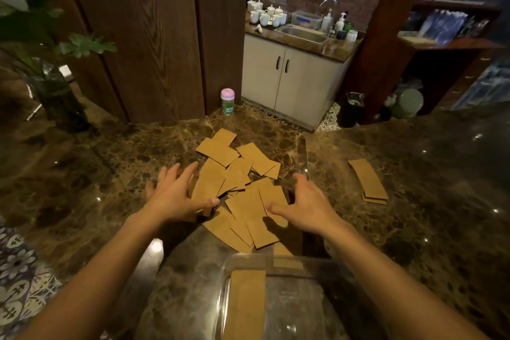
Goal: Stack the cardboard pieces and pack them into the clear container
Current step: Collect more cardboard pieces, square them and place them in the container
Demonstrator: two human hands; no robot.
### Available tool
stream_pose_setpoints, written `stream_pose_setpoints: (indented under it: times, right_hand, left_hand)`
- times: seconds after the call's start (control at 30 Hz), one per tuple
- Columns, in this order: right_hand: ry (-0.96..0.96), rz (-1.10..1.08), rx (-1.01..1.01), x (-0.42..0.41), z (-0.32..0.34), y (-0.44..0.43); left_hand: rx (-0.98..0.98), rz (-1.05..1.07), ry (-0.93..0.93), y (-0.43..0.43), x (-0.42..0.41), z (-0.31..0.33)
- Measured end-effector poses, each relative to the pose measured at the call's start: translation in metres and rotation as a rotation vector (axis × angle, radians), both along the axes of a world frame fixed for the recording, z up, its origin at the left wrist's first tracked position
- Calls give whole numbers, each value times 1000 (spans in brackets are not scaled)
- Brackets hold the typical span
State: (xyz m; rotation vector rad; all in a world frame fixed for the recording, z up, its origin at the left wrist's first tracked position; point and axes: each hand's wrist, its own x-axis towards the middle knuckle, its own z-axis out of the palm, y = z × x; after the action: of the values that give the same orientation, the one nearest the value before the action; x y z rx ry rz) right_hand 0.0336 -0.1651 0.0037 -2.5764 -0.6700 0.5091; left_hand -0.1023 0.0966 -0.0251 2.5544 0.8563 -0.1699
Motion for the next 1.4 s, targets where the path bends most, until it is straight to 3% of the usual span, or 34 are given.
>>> stream_pose_setpoints:
  times: [0.13, 0.23, 0.5, 0.77, 1.0, 1.13, 1.27, 1.4]
  right_hand:
    - [123, -47, -124, 23, -26, 17]
    - [125, -82, -119, 28, -37, 30]
    - [88, -147, -35, 34, -42, 29]
    - [79, -108, 75, 35, -31, 12]
    - [37, -125, 335, 19, -10, 20]
    - [298, 23, 604, -6, 15, 24]
    - [251, -64, 833, -12, 21, 23]
    - [211, -110, 900, -4, 27, 5]
  left_hand:
    - [-73, -9, 76, 10, 21, -21]
    - [71, -76, 89, -5, 29, -26]
    - [-100, -13, -293, -24, 47, -4]
    - [-196, 117, -502, -23, 42, 28]
    - [-587, 269, -778, -42, 50, 63]
    - [-928, 375, -923, -61, 62, 74]
    - [-1061, 318, -898, -81, 69, 82]
    - [-1160, 147, -785, -88, 67, 83]
